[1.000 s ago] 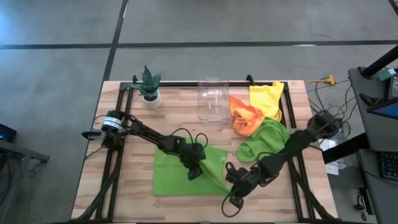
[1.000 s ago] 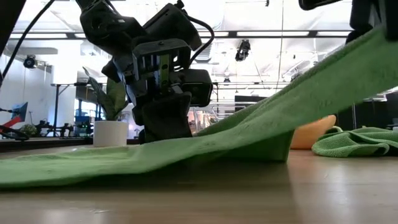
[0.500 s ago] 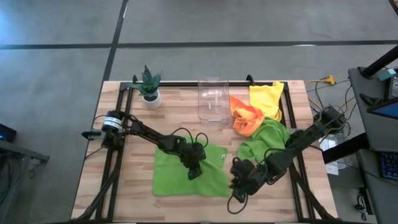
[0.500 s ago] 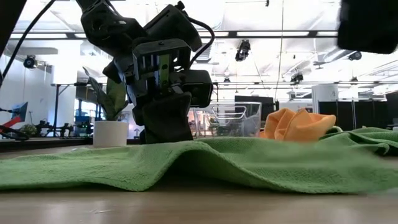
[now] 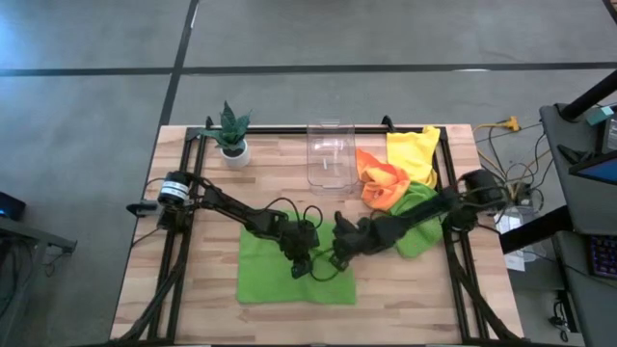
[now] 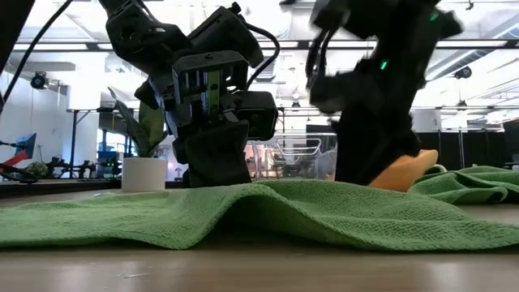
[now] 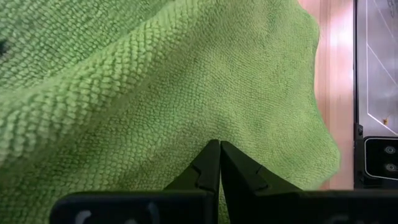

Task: Fold microfiber towels
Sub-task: Fold the top green towel

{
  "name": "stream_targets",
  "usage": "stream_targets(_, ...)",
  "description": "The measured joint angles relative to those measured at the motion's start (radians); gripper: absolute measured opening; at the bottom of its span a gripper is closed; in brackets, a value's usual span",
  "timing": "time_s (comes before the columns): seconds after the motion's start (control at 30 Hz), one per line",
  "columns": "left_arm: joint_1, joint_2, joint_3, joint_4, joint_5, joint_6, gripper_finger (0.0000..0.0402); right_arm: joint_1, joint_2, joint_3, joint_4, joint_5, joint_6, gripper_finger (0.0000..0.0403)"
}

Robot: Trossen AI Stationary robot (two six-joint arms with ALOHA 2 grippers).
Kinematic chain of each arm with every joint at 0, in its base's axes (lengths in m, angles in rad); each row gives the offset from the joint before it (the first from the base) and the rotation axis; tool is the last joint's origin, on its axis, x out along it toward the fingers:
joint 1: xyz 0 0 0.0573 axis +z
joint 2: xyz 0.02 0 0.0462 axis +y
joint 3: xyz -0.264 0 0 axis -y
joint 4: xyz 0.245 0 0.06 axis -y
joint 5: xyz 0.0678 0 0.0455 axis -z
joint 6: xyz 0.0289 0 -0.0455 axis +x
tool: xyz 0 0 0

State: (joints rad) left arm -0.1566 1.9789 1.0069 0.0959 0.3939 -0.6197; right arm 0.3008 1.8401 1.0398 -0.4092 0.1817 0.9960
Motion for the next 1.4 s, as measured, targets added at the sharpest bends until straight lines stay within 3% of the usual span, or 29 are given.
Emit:
stream_targets(0.37, 0.000, -0.011, 0.000, -0.001, 0.015, 0.002, 0.0000, -0.074, 0.004, -0.002, -0.100, 0.047, 0.054, 0.0031)
stream_targets(0.63, 0.026, -0.064, -0.007, -0.027, -0.009, 0.020, 0.0000, -0.093, -0.044, -0.001, -0.209, 0.077, 0.070, 0.0022)
stream_targets(0.83, 0.059, -0.183, -0.005, -0.051, -0.036, 0.064, 0.0000, -0.092, -0.128, 0.014, -0.281, 0.139, 0.068, 0.0022)
stream_targets(0.97, 0.066, -0.297, -0.003, -0.124, -0.048, 0.096, 0.0000, -0.072, -0.209, 0.014, -0.217, 0.161, 0.002, 0.0022)
stream_targets(1.13, 0.023, -0.415, -0.025, -0.464, -0.128, 0.215, 0.0000, 0.013, -0.259, 0.010, -0.006, 0.159, -0.148, 0.0022)
stream_targets(1.23, -0.028, -0.473, -0.108, -0.563, -0.198, 0.233, 0.0000, 0.056, -0.246, 0.009, 0.069, 0.160, -0.214, 0.0022)
stream_targets(1.4, -0.121, -0.543, -0.290, -0.538, -0.220, 0.108, 0.0000, 0.086, -0.191, 0.009, 0.080, 0.159, -0.182, 0.0022)
